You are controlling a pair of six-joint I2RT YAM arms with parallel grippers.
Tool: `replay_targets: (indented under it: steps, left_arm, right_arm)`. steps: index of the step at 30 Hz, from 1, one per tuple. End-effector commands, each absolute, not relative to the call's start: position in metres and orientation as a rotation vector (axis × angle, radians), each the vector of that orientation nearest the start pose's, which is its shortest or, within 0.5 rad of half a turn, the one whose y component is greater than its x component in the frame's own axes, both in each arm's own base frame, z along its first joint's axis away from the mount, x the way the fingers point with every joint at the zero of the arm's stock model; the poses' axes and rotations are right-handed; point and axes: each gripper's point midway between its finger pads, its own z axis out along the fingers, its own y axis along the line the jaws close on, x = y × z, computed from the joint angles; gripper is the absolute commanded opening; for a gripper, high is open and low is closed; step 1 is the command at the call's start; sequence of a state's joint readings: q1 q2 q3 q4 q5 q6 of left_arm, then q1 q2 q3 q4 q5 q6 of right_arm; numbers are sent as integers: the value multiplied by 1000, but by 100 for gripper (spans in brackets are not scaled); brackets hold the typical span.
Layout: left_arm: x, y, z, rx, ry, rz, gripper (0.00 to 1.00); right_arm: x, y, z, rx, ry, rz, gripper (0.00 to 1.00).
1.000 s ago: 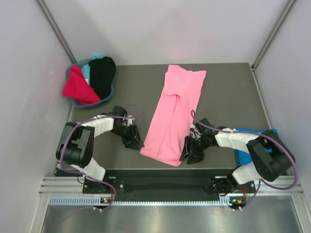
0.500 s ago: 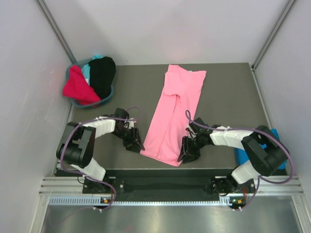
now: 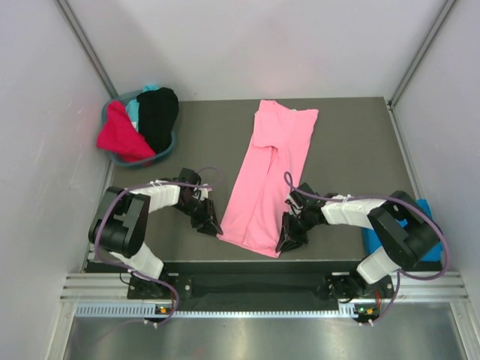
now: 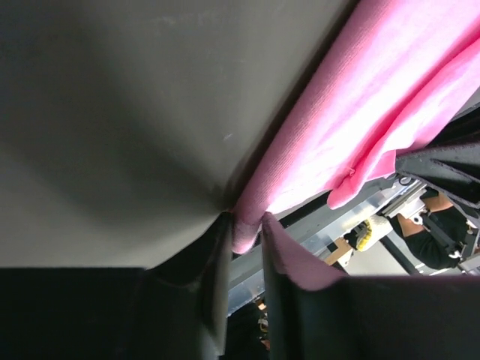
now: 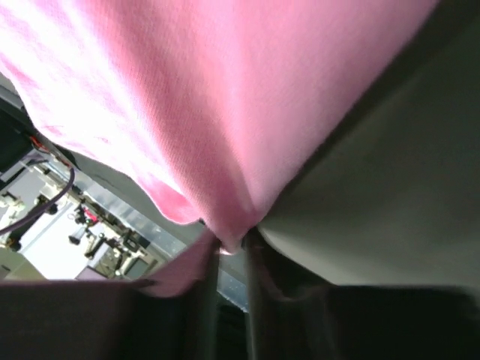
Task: Fold and stack the t-shirts
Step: Fold the tshirt
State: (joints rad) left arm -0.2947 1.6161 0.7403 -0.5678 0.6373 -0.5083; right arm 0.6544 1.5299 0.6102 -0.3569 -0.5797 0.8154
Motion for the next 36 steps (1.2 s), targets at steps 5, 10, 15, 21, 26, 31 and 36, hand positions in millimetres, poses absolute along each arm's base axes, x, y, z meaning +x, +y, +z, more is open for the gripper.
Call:
replay_targets:
  steps: [5, 10, 15, 21, 26, 31, 36]
  left_arm:
    - [185, -191, 25, -226, 3057, -1110, 12]
    - [187, -188, 37, -155, 3040, -1093, 0]
    - [206, -190, 57, -12, 2993, -1084, 0]
    - [239, -193, 77, 27, 2950, -1032, 0]
    - [259, -197, 90, 41, 2904, -1023, 0]
    - [283, -205, 99, 51, 2854, -1040, 0]
    - [316, -222, 105, 113, 2789, -1095, 0]
  right_arm:
    - [119, 251, 21, 33, 3086, 1065, 3]
    - [123, 253, 36, -38, 3018, 1117, 0]
    - [123, 250, 53, -79, 2946, 1139, 0]
    - [140, 244, 65, -77, 2876, 1137, 0]
    - [162, 227, 70, -21, 2830, 1115, 0]
    - [191, 215, 85, -15, 2729, 1108, 0]
    - [218, 212, 98, -32, 2646, 1127, 0]
